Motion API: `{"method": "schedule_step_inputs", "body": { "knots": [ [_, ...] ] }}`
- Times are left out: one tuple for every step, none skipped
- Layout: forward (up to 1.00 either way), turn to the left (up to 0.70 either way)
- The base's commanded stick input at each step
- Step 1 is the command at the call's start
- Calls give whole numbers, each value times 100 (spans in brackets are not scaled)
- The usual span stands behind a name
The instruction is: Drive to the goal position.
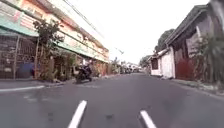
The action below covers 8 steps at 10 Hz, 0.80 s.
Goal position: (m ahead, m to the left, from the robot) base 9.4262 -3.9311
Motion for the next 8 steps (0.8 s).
{"method": "schedule_step_inputs", "body": {
  "knots": [
    [100, 0],
    [100, -3],
    [100, -27],
    [100, -40],
    [100, -40],
    [100, -40],
    [100, -40],
    [100, -40]
  ]
}}
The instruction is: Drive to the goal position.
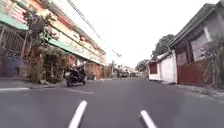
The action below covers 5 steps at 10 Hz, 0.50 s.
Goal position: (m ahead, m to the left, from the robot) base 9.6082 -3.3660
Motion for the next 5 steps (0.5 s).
{"method": "schedule_step_inputs", "body": {
  "knots": [
    [100, -40],
    [100, -40],
    [100, -40],
    [100, -40],
    [100, -40]
  ]
}}
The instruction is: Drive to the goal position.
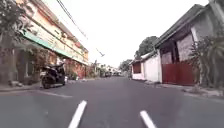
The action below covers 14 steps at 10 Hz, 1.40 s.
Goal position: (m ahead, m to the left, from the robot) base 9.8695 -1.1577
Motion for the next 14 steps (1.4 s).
{"method": "schedule_step_inputs", "body": {
  "knots": [
    [100, -40],
    [100, -40],
    [100, -40],
    [100, -40],
    [100, -40],
    [100, -31],
    [100, -5],
    [100, 1],
    [100, -3],
    [100, 3],
    [100, 1],
    [100, 5],
    [100, 9],
    [100, 1]
  ]
}}
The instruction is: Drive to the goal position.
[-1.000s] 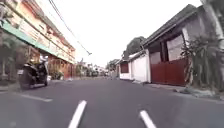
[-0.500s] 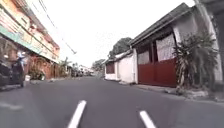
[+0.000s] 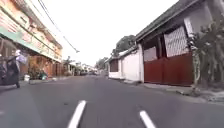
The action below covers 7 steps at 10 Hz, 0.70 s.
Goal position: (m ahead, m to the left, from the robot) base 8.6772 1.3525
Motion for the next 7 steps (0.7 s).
{"method": "schedule_step_inputs", "body": {
  "knots": [
    [100, 8],
    [100, 4],
    [100, 9],
    [100, 4],
    [100, 3],
    [100, 7],
    [100, 4]
  ]
}}
